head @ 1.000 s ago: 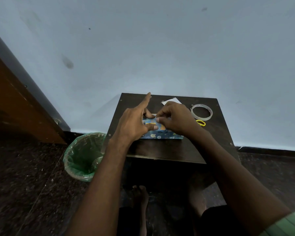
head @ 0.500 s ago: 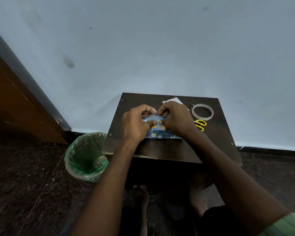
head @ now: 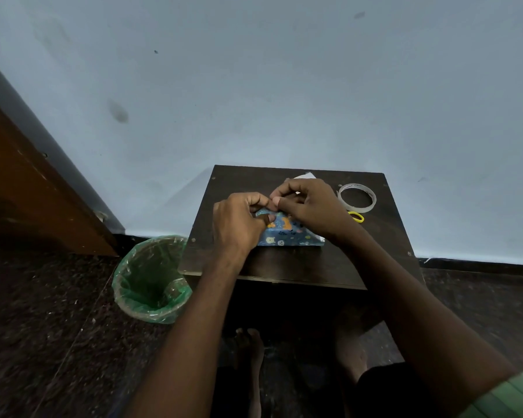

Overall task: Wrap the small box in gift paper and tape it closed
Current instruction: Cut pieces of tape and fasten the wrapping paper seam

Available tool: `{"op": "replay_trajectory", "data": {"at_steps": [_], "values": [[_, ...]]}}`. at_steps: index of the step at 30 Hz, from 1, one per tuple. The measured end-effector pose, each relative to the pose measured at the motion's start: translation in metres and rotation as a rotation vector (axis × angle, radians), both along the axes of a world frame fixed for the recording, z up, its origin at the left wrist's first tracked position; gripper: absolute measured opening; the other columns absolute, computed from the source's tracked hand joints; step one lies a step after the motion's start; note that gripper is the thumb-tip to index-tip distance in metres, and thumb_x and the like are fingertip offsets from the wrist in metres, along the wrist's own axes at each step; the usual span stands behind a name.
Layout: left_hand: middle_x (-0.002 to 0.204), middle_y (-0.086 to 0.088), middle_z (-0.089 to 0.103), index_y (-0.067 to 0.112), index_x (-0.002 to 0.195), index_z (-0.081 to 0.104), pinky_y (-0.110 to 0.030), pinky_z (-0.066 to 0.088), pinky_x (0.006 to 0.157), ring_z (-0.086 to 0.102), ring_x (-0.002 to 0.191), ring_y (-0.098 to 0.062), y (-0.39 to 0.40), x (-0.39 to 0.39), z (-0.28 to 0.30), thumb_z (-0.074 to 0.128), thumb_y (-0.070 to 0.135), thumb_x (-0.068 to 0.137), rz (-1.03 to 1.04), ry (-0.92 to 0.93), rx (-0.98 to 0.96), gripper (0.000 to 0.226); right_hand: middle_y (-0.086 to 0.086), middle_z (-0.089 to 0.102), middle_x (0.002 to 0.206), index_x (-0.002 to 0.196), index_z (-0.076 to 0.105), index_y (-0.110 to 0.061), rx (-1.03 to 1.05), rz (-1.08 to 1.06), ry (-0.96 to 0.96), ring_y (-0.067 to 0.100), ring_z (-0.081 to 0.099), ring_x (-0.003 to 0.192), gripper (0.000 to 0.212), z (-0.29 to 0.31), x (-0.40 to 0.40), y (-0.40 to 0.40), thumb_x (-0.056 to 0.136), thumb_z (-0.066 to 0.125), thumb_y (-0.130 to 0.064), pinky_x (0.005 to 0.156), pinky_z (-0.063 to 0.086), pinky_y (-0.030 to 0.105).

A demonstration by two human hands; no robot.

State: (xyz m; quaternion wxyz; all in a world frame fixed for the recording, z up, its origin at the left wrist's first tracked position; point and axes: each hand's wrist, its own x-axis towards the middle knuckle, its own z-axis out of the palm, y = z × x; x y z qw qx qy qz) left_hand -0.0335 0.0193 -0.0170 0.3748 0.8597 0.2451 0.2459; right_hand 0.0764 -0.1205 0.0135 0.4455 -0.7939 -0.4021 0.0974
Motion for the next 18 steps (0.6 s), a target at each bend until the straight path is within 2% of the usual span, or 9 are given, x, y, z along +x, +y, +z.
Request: {"op": "replay_trajectory", "data": {"at_steps": [2,4,8,11,15,18], "values": [[0.083,0.019,0.079,0.036,0.089,0.084,-0.032,0.062,0.084,0.072,0.079,0.007,0.000,0.000,-0.001,0.097,0.025,0.074,0.009,0.003,-0.004,0.023,-0.009,0.071,0.064,0.089,0.077,-0.019,0.009,-0.027,0.014,0.002,0.061,0.049,0.002,0.001,-0.005,0.002,0.090,0.079,-0.021,0.057,0.051,0.027],[0.082,0.020,0.079,0.037,0.089,0.084,-0.036,0.062,0.086,0.072,0.080,0.006,0.001,0.001,-0.002,0.097,0.027,0.074,0.017,0.007,-0.010,0.022,-0.006,0.070,0.060,0.085,0.077,-0.018,0.017,-0.066,-0.009,0.004,0.059,0.045,0.005,-0.001,-0.007,0.004,0.088,0.080,-0.017,0.056,0.049,0.026],[0.082,0.021,0.079,0.037,0.090,0.084,-0.033,0.063,0.082,0.072,0.079,0.007,0.003,0.001,-0.003,0.097,0.028,0.074,0.010,0.017,-0.024,0.022,-0.003,0.070,0.059,0.081,0.075,-0.019,-0.008,-0.104,-0.060,0.006,0.059,0.046,0.009,-0.002,-0.008,0.008,0.087,0.079,-0.014,0.057,0.051,0.029],[0.084,0.020,0.079,0.037,0.094,0.085,-0.036,0.063,0.087,0.073,0.081,0.007,0.004,0.002,-0.004,0.098,0.028,0.073,-0.002,0.020,-0.041,0.026,-0.003,0.071,0.065,0.083,0.073,-0.019,-0.061,-0.089,-0.071,0.007,0.062,0.053,0.010,0.000,-0.005,0.007,0.089,0.075,-0.012,0.064,0.056,0.034],[0.095,0.017,0.081,0.034,0.100,0.084,-0.041,0.060,0.096,0.074,0.090,0.000,0.003,0.004,-0.003,0.098,0.026,0.072,0.001,0.018,-0.039,0.032,0.001,0.074,0.079,0.084,0.071,-0.019,-0.089,-0.046,0.026,0.013,0.065,0.067,0.015,0.001,0.002,0.005,0.093,0.066,-0.007,0.071,0.058,0.038],[0.097,0.018,0.074,0.034,0.092,0.083,-0.039,0.046,0.100,0.068,0.093,-0.005,0.005,0.002,-0.002,0.098,0.033,0.071,0.046,0.037,0.049,0.027,-0.002,0.067,0.074,0.086,0.071,-0.014,-0.137,-0.006,0.133,0.009,0.059,0.063,0.015,0.004,0.006,0.005,0.096,0.063,-0.007,0.061,0.054,0.033]]}}
